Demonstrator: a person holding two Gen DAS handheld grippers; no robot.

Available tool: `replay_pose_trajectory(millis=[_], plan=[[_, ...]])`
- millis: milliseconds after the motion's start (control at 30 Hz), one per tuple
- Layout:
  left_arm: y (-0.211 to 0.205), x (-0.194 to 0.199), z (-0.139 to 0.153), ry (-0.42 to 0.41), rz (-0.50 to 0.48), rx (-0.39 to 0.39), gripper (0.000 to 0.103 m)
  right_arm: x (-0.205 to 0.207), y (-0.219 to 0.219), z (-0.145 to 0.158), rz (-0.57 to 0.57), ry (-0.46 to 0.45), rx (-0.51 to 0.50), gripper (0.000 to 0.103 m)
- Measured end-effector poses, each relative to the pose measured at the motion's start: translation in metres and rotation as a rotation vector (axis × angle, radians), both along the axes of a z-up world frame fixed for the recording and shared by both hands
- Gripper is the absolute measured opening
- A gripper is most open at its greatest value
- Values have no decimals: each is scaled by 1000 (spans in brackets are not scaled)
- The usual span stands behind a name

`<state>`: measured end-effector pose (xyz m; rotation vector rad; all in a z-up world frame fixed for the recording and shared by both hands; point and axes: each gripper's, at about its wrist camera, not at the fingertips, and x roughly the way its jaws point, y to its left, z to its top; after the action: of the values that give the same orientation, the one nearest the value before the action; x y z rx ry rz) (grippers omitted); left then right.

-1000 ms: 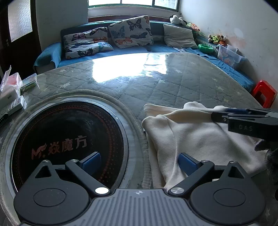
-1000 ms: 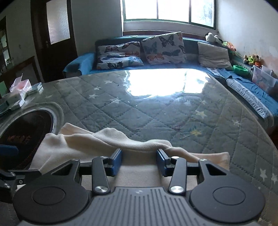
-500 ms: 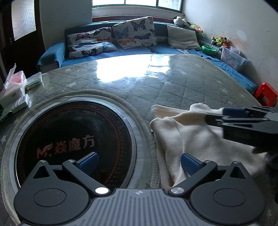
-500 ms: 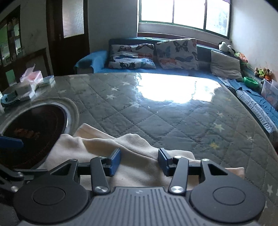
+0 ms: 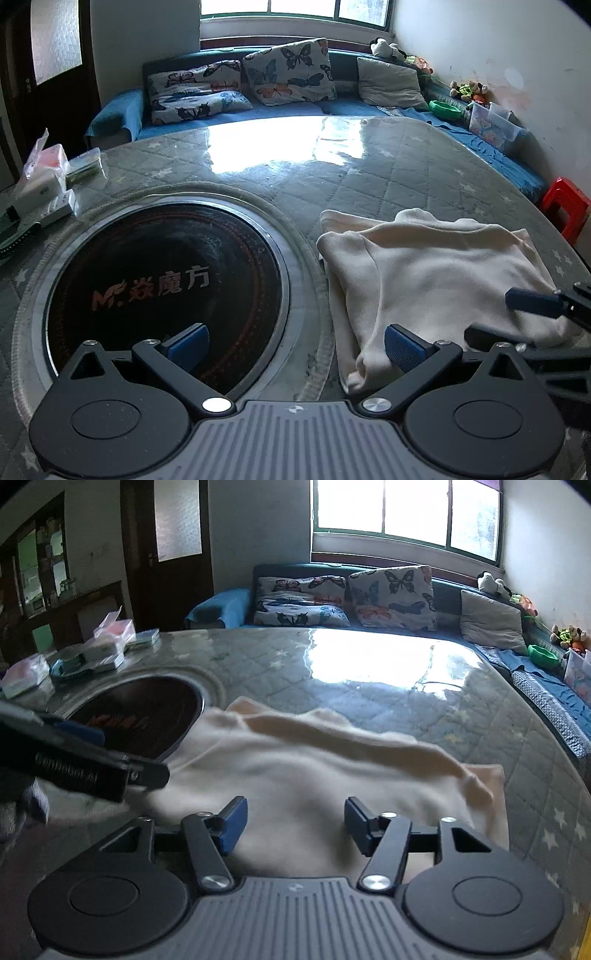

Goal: Fold clothes
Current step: 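Press and smooth the folded sweatshirt with both tools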

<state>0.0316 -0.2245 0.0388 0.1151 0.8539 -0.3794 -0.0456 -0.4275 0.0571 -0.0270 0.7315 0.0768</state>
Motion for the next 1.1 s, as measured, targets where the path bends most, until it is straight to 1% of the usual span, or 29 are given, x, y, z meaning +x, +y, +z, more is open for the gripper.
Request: replay_pose_trajectory(millis=[100,200,333,400,500,633,700,800,933,1000,1100], plan=[[4,-7,2,-11,-1,8,103,-6,8,-1,0,-8,-26,61],[9,-12,3,-23,5,16,103,-6,14,-1,-11,-30,-14,61],[16,-19,5,-40,12,28,103,0,25,-5,-3,-41,-28,61],[21,-20,5,-43,23,31,103,3,31,-10,15,-24,-41,61],[30,-23,5,-46,33,23,103,1,38,-9,21,-43,-64,61],[39,-26,4,-50,46,9,103,0,44,-5,34,-61,-46,62],[42,-27,5,-54,53,8,103,2,49,-8,58,-49,-53,65],[46,-30,6,-61,57,7,103,2,54,-11,70,-43,-63,66],[47,-35,7,-72,49,8,103,-3,49,-5,50,-54,-51,72],[45,-38,8,-75,40,5,103,-5,47,-2,38,-57,-51,79],[40,-43,10,-82,25,1,103,-10,44,1,25,-59,-51,81]])
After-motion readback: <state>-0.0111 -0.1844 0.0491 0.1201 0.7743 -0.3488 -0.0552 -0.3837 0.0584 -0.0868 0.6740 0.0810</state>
